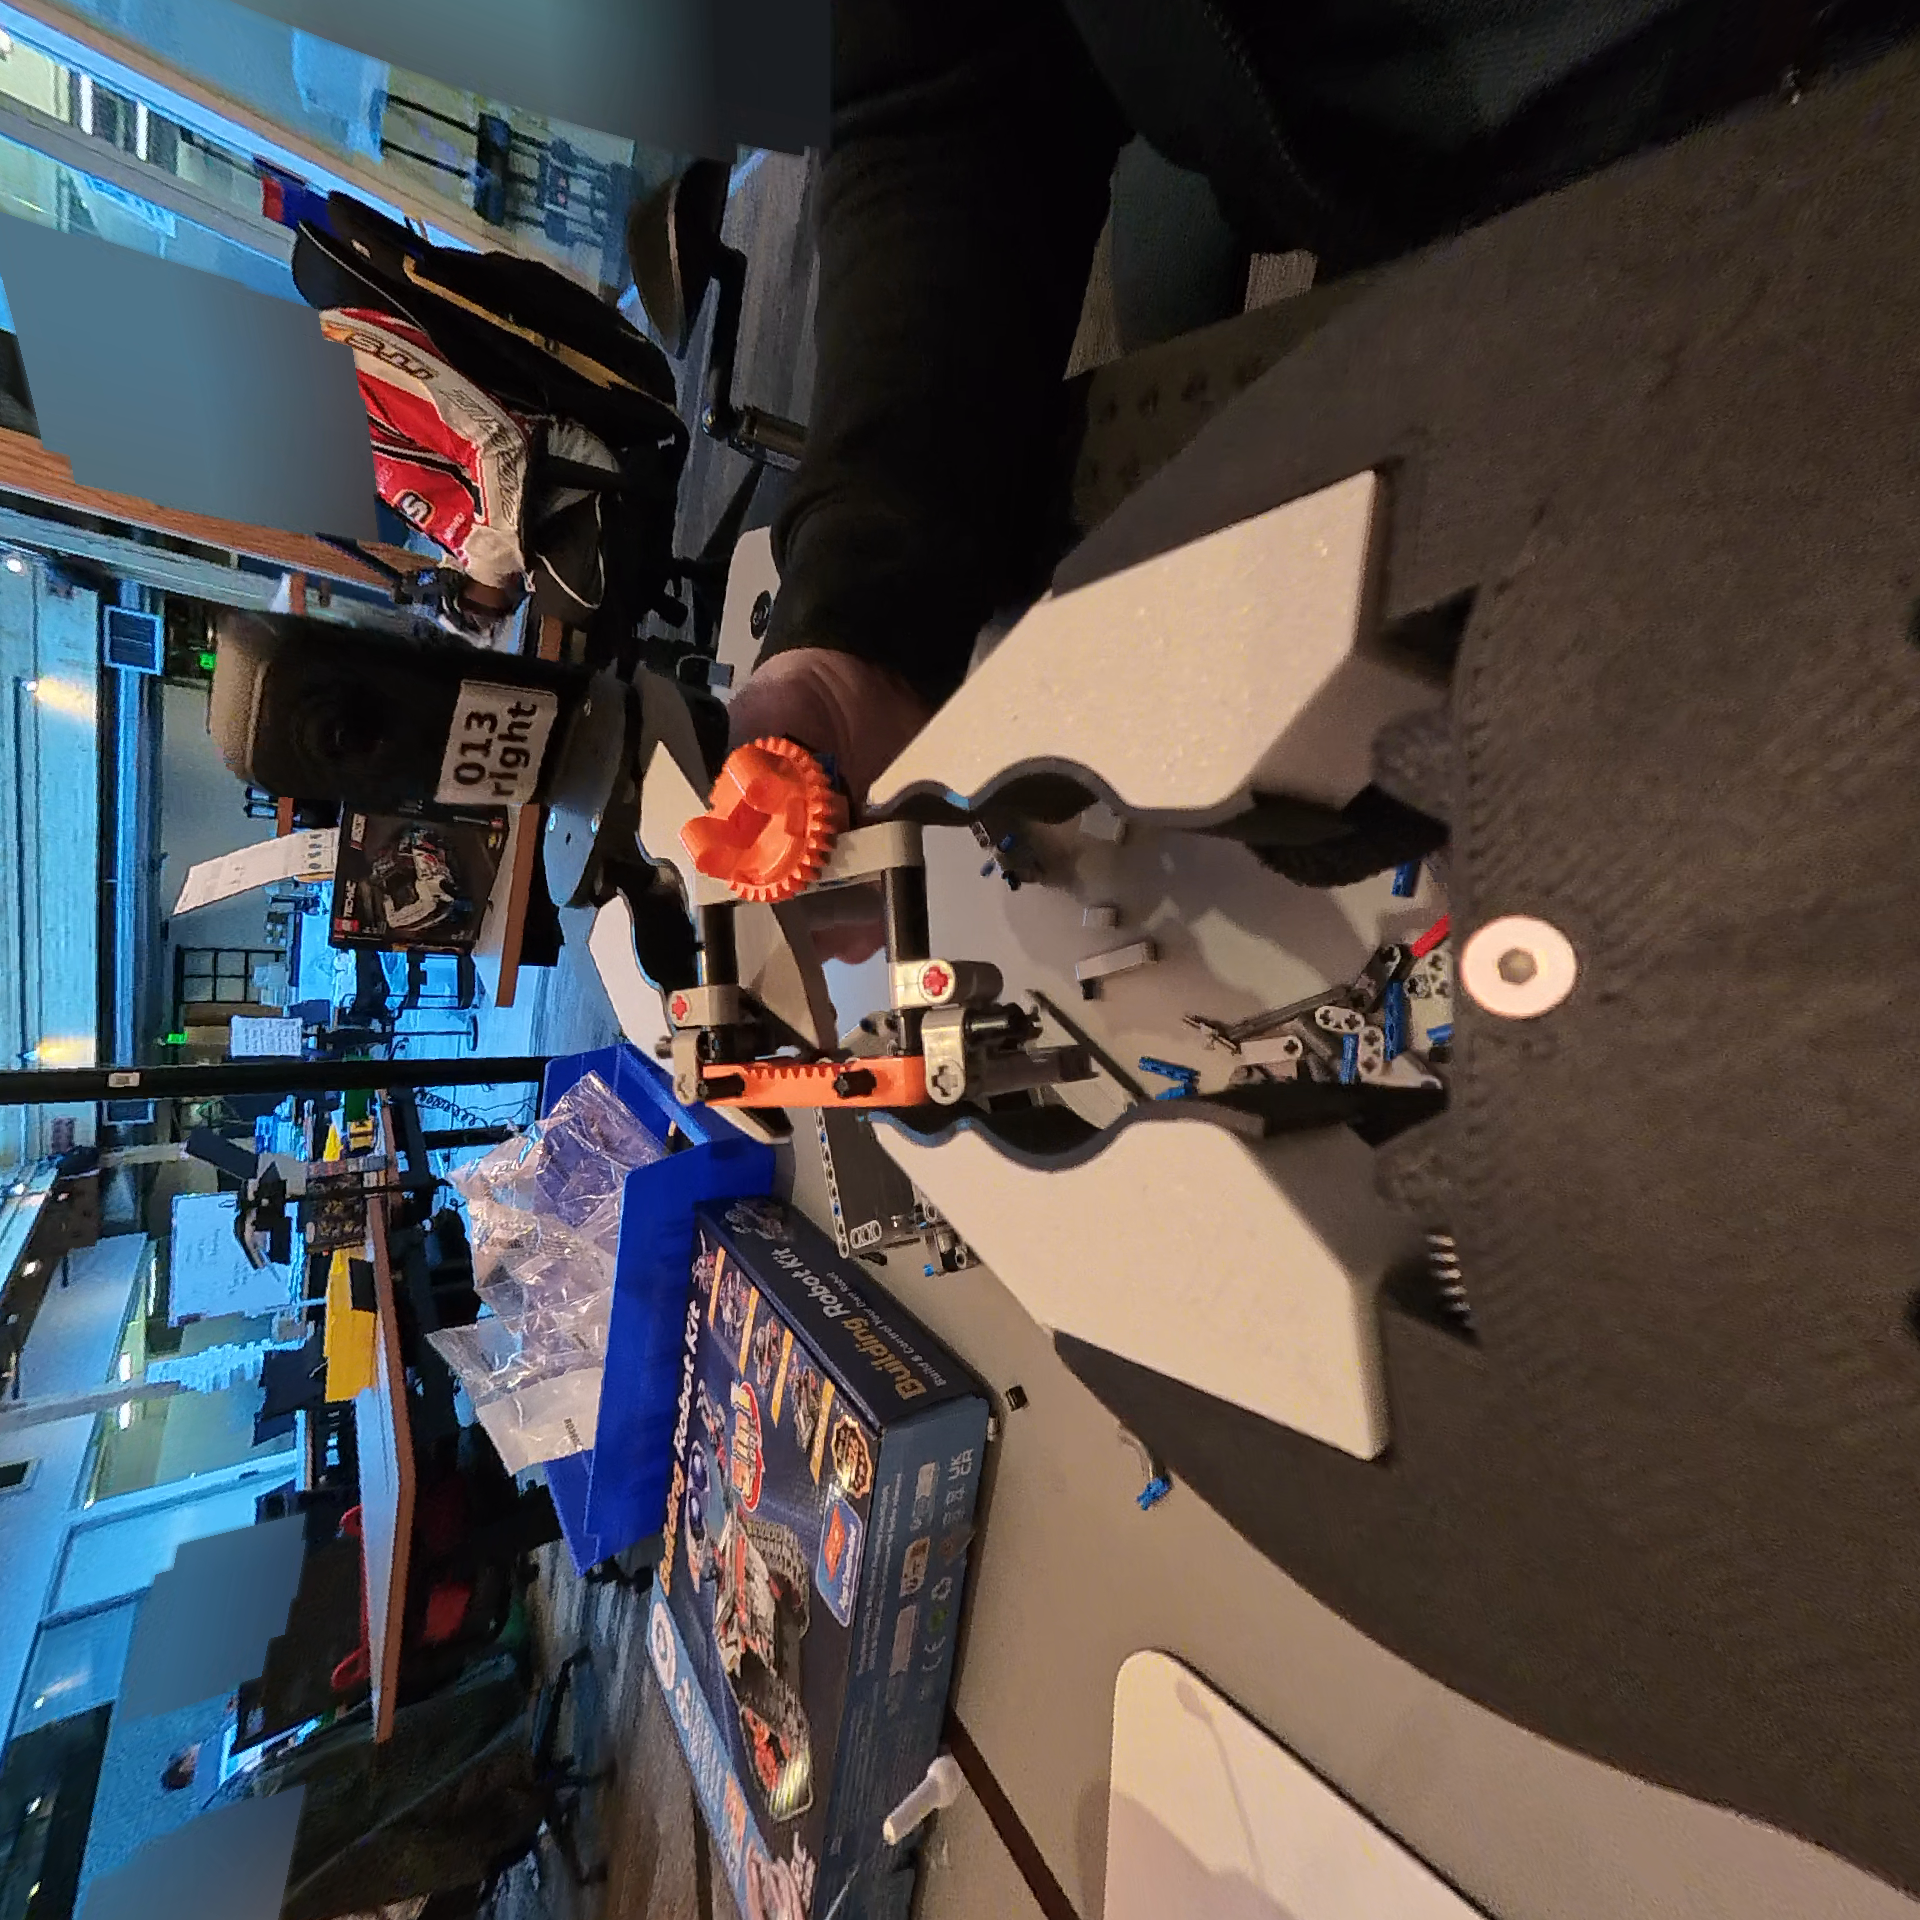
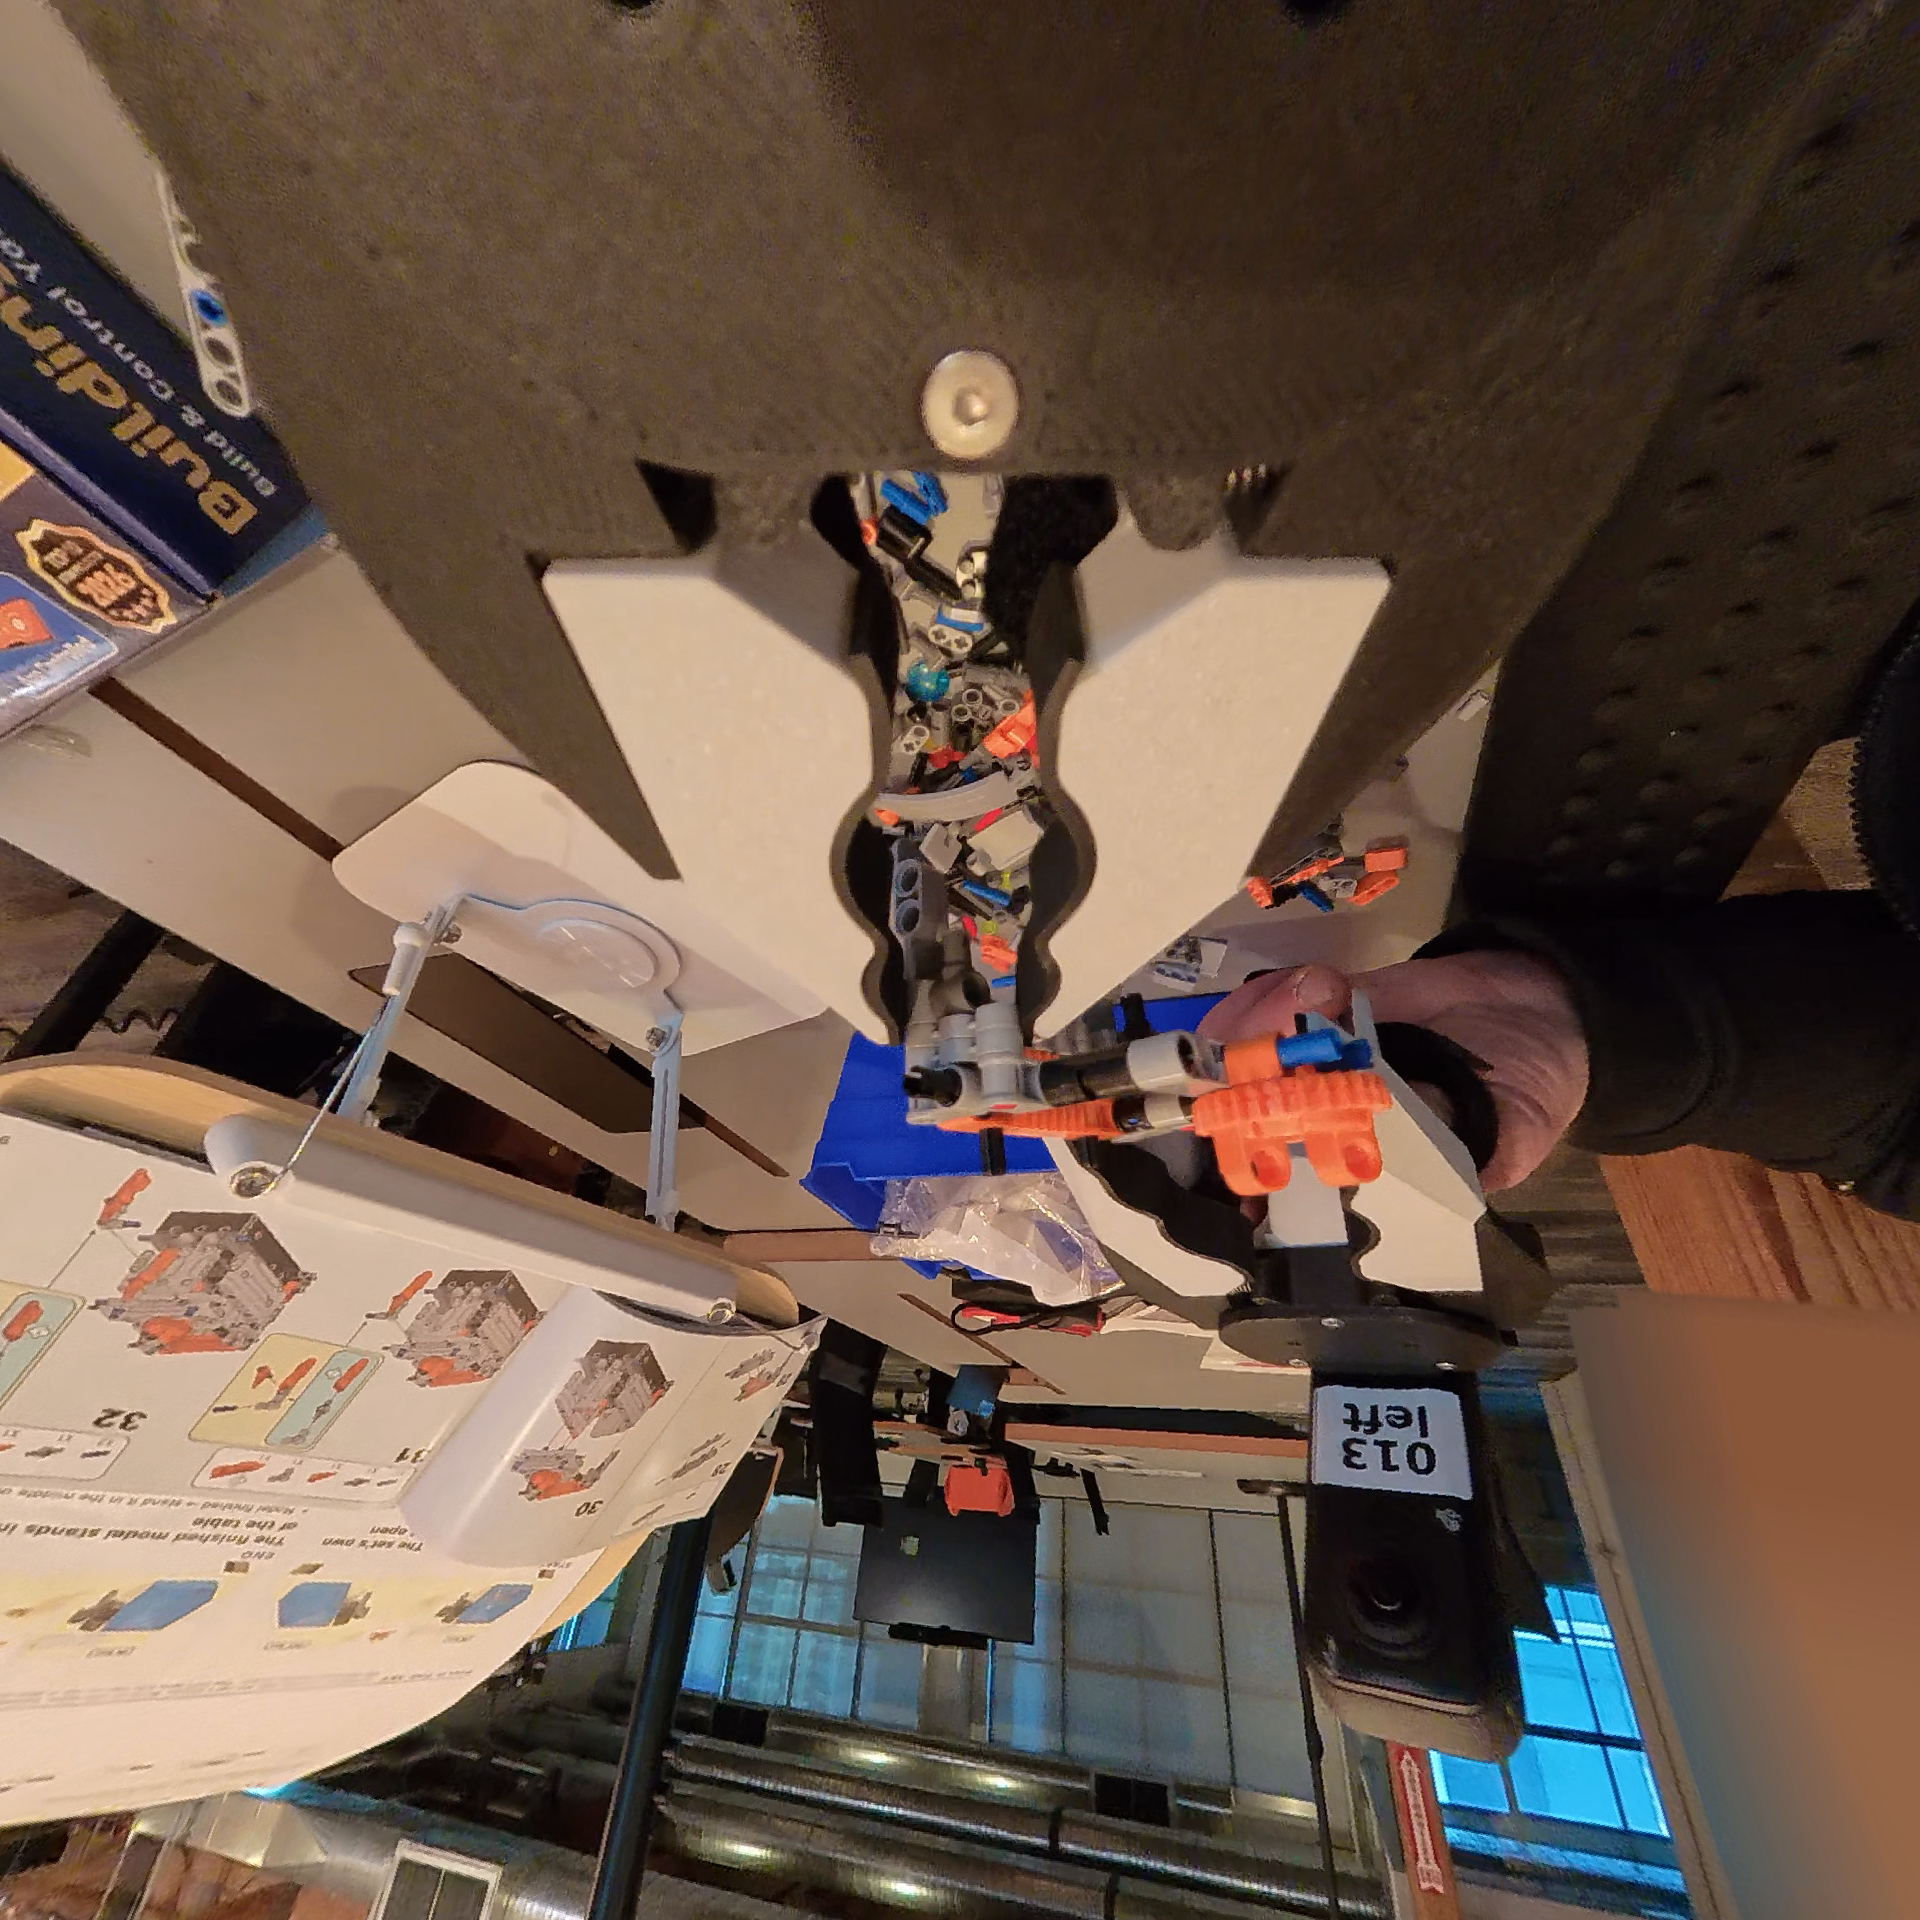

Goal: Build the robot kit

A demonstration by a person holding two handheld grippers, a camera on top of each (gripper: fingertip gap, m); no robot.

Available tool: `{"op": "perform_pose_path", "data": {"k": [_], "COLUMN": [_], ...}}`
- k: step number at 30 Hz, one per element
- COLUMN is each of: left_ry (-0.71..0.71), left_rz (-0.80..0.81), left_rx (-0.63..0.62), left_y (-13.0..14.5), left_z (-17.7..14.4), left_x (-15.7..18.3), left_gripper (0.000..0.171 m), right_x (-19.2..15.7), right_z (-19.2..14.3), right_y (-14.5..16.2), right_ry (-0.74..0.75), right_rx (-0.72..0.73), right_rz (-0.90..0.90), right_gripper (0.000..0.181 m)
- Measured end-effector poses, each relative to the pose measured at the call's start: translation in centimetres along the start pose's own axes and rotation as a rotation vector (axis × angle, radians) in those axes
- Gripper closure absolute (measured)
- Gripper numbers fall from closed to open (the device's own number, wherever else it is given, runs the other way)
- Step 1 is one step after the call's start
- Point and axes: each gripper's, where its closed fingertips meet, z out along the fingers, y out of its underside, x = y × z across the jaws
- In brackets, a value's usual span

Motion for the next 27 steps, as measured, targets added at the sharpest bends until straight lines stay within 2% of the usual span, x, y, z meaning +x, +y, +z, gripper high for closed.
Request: {"op": "perform_pose_path", "data": {"k": [3,9,18,27], "left_ry": [-0.035,-0.014,0.004,-0.083], "left_rz": [0.064,0.012,-0.065,-0.013], "left_rx": [-0.006,0.005,0.041,0.052], "left_y": [0.1,0.2,0.2,0.1], "left_z": [-0.1,-0.1,-0.4,-0.9], "left_x": [-0.3,-0.4,-1.2,-2.4], "left_gripper": [0.121,0.121,0.121,0.121], "right_x": [0.1,0.2,0.5,1.3], "right_z": [-0.2,-0.5,-0.5,-0.8], "right_y": [0.0,0.1,0.8,1.1], "right_ry": [-0.022,-0.031,-0.030,-0.007], "right_rx": [0.009,0.001,-0.025,-0.028], "right_rz": [0.044,0.060,0.083,0.108], "right_gripper": [0.160,0.162,0.155,0.153]}}
